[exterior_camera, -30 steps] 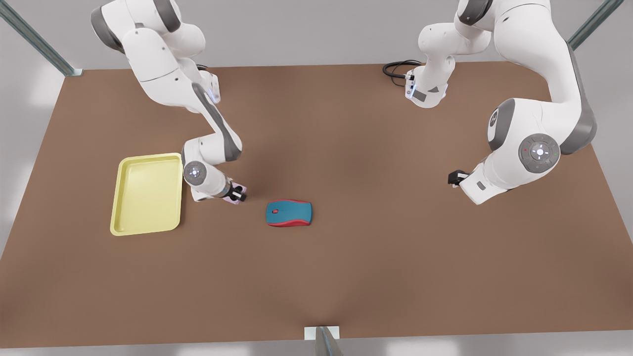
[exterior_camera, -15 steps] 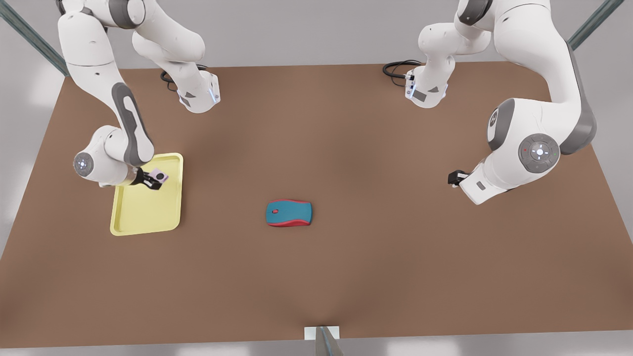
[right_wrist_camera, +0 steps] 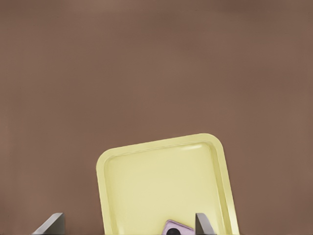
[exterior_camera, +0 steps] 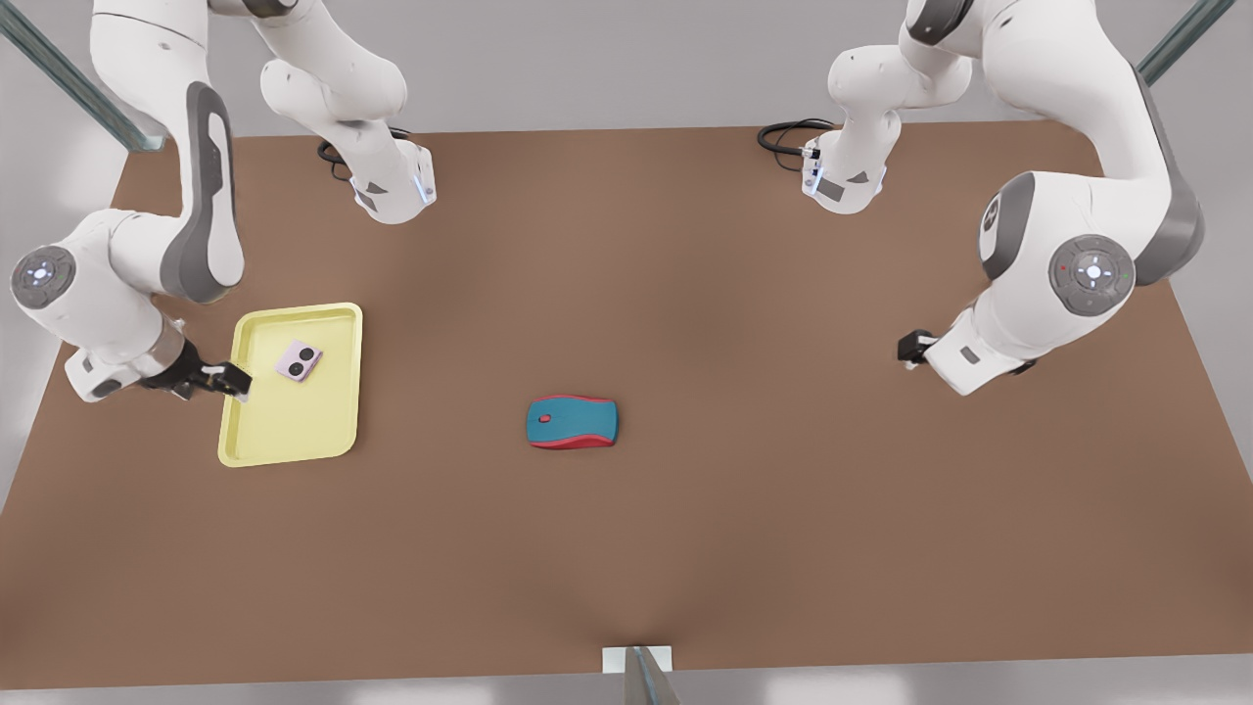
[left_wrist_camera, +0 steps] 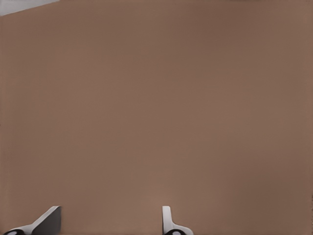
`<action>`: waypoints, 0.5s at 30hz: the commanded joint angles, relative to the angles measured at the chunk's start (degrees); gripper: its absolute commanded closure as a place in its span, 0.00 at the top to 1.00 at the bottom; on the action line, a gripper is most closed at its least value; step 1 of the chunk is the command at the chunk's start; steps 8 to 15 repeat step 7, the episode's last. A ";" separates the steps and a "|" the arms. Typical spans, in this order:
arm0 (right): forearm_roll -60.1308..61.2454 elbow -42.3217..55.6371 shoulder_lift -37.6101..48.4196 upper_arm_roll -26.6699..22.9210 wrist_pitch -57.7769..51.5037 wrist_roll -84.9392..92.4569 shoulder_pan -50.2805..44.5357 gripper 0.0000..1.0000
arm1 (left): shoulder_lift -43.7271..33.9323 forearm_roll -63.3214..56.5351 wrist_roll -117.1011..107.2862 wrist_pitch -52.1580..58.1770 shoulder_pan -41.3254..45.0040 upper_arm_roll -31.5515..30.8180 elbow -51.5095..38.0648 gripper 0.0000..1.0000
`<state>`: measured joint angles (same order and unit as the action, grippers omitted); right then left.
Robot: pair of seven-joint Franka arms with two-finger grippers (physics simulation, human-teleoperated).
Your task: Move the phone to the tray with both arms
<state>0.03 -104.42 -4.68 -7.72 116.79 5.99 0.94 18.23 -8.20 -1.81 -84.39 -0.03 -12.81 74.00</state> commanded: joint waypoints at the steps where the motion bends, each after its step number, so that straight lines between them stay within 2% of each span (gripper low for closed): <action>1: -0.83 11.33 -1.46 2.00 -24.57 2.36 -0.58 1.00 | -0.12 0.02 -6.19 -1.83 -0.06 0.24 -0.35 1.00; 3: -0.91 17.31 -2.00 2.79 -29.95 2.10 -0.41 1.00 | -0.03 -0.06 -6.19 -1.83 -0.06 0.33 -0.35 1.00; 6: -1.97 20.57 -4.37 2.97 -31.53 2.01 -0.32 1.00 | 0.06 0.02 -6.19 -1.83 -0.06 0.33 -0.35 1.00; 15: -1.97 20.57 -4.28 2.97 -31.53 1.92 -0.41 1.00 | 0.06 0.02 -6.19 -1.83 -0.06 0.33 -0.35 1.00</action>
